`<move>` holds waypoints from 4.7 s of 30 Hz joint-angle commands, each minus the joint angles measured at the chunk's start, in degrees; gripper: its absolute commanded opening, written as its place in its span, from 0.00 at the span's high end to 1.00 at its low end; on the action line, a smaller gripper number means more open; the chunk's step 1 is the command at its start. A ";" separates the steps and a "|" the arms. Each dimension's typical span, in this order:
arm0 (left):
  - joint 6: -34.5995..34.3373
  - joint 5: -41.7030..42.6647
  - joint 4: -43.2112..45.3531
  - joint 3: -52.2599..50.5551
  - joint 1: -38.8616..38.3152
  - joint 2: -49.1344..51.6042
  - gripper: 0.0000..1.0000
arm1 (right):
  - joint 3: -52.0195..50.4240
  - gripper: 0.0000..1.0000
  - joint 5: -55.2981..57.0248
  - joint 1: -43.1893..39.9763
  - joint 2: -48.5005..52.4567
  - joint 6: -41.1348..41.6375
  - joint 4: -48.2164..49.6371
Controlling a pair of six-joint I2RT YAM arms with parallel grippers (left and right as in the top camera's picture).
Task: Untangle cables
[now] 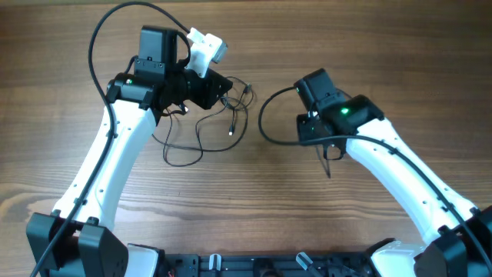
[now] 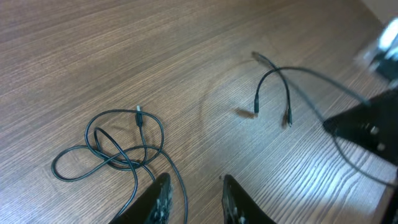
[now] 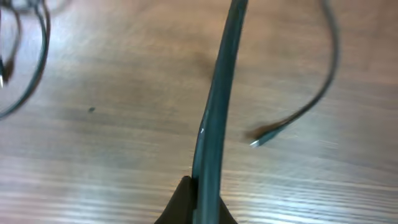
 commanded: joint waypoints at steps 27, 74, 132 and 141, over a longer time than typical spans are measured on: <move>-1.55 0.13 -0.42 0.42 -0.07 -1.27 0.72 | 37.97 0.96 16.87 -39.06 19.80 -18.08 23.47; -2.69 -2.75 1.14 0.42 -10.93 -1.27 0.71 | 51.12 0.96 -3.37 -60.22 50.47 -17.75 33.75; -7.15 -14.47 -0.81 0.42 16.06 -8.46 0.54 | 52.46 0.00 -0.24 -8.22 19.37 -1.27 -20.92; -11.74 -14.86 -2.78 0.42 20.76 -8.72 0.54 | 52.46 0.00 -1.31 -0.26 19.37 -3.13 -19.98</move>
